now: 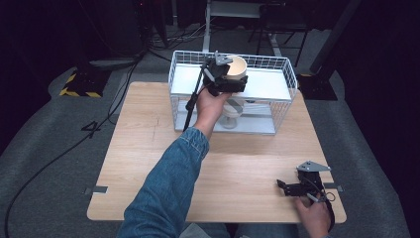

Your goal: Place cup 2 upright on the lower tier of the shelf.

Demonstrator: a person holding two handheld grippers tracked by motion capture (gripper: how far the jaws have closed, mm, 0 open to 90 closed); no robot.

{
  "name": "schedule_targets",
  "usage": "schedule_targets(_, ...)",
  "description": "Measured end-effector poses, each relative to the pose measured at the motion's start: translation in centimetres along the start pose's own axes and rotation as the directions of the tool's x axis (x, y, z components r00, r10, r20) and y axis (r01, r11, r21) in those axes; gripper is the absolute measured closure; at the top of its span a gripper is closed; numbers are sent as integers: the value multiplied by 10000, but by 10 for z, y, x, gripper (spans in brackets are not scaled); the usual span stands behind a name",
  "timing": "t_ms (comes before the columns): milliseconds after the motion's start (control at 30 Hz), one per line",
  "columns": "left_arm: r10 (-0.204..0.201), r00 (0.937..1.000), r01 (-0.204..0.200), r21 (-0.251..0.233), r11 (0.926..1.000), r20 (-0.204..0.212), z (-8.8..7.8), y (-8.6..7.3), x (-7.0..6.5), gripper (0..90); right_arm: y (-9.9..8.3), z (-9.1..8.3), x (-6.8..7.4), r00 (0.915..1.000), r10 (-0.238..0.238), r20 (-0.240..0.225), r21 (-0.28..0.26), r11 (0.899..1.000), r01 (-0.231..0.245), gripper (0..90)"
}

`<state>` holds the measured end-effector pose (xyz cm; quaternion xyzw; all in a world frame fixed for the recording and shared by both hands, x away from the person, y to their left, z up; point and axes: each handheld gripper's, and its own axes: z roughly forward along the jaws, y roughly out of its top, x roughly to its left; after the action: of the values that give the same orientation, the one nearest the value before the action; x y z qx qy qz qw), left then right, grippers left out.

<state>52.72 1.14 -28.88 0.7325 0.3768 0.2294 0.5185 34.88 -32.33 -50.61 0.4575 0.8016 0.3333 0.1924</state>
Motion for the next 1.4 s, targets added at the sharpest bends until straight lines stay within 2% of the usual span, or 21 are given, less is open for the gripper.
schedule_targets(100,75,9993,-71,100,9999,-379,8,3,3,86,0,0,0,10000,-9,3,-2,10000,9,0)
schedule_targets(200,-105,9979,115,154,9998,-637,14,5,7,86,0,0,0,10000,-5,2,-1,10000,5,0)
schedule_targets(433,-86,9952,123,367,9992,-978,24,8,11,86,0,0,0,10000,4,7,3,10000,-4,0)
schedule_targets(900,-403,9960,451,594,9972,-792,38,3,10,86,0,0,0,10000,13,4,5,10000,-13,0)
schedule_targets(1100,-61,9954,127,691,9975,-951,40,3,6,85,0,0,0,10000,5,5,3,10000,-5,0)
schedule_targets(1400,-99,9948,168,675,9976,-1011,40,2,6,80,0,0,0,10000,13,9,4,10000,-13,0)
